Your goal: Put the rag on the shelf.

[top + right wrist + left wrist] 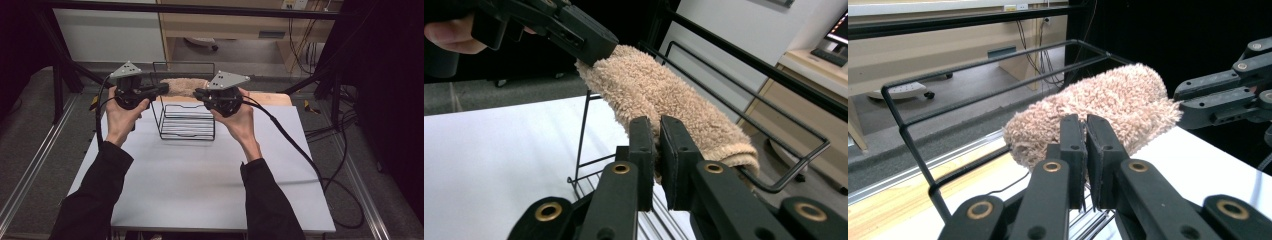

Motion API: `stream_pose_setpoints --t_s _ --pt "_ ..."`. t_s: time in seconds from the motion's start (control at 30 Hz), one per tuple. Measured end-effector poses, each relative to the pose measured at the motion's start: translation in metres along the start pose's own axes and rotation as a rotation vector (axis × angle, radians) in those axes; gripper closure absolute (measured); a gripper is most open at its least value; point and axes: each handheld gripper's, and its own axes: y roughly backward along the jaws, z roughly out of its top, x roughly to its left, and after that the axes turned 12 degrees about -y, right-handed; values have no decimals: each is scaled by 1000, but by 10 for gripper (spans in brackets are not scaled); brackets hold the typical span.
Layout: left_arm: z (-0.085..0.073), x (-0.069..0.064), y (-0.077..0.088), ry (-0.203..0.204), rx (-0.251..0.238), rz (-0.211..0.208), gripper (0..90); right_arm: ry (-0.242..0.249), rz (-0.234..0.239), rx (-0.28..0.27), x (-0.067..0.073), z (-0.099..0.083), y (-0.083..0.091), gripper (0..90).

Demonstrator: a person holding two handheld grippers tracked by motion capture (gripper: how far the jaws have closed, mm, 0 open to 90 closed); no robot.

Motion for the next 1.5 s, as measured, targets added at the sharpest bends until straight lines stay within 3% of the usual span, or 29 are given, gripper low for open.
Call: stream_pose_setpoints --t_s 0.1,0.27,0.3,0.4,0.67,0.8,0.93,1.03,1.1,1.2,1.23,1.27,1.37,1.5 --pt "-4 -1 -3 -8 16 8 864 -22 13 0 0 -2 2 776" --pt "-12 -2 -11 -9 40 7 865 -69 26 -47 -1 1 8 736" --pt "-13 -2 -12 -9 41 7 866 -105 26 -45 -2 2 8 780" --pt "-16 -3 -15 -15 47 9 866 -135 14 4 -2 -2 -1 851" --pt "-22 -3 -19 -26 48 23 858 -222 -47 44 -11 -19 -19 898" --pt "-25 -4 -14 -16 39 36 789 -229 -63 44 -12 -26 -24 890" --pt "-25 -6 -5 -31 40 90 669 -229 -62 32 -12 -25 -20 884" --pt "-23 -5 -1 -58 62 170 577 -237 -58 23 -12 -23 -17 884" --pt "-24 -1 -2 -15 44 134 578 -238 -58 22 -12 -23 -17 884" --pt "-23 2 -7 5 45 113 602 -239 -57 24 -13 -23 -17 881" --pt "-23 3 -9 13 50 100 689 -238 -57 25 -12 -23 -16 879" --pt "-23 2 -11 17 54 91 689 -238 -57 25 -12 -23 -16 879" --pt "-23 -4 -10 -10 57 97 827 -231 -60 20 -12 -22 -14 871" --pt "-22 -12 -4 -8 31 74 837 -224 -60 3 -11 -21 -9 867"
